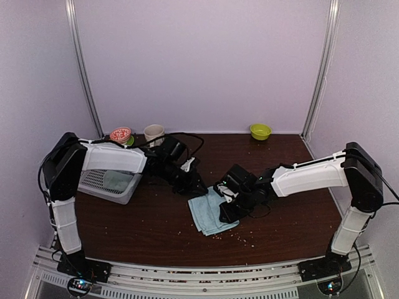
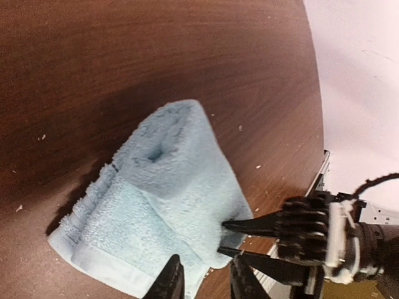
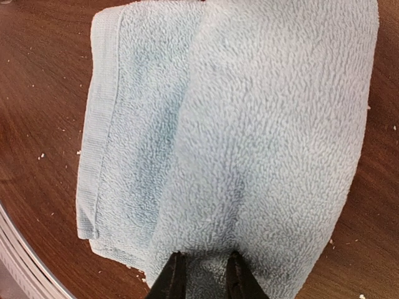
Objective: Roll the towels
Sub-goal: Roll the towel at the center of the board.
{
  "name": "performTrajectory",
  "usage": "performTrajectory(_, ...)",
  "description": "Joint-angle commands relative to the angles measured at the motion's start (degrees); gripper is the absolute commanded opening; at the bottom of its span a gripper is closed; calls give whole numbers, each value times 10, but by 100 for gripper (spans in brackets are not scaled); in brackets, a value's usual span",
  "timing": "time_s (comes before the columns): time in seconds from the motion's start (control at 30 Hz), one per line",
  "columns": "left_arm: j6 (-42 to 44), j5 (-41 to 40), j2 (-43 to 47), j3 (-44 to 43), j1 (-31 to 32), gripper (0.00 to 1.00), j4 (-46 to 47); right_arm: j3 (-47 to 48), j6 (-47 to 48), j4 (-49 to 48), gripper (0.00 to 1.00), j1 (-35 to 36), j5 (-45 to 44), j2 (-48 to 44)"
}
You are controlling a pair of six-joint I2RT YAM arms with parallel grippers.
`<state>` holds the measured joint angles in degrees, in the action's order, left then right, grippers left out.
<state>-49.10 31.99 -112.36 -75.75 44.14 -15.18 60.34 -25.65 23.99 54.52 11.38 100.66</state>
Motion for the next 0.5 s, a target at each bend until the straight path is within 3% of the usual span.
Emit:
performTrajectory(0.0, 11, -2, 33, -12, -4, 24, 2, -15, 8, 26, 24, 5, -12, 17)
performTrajectory(0.47, -21, 37, -84, -110, 4, 20, 39, -33, 8, 5, 26, 7, -3, 2)
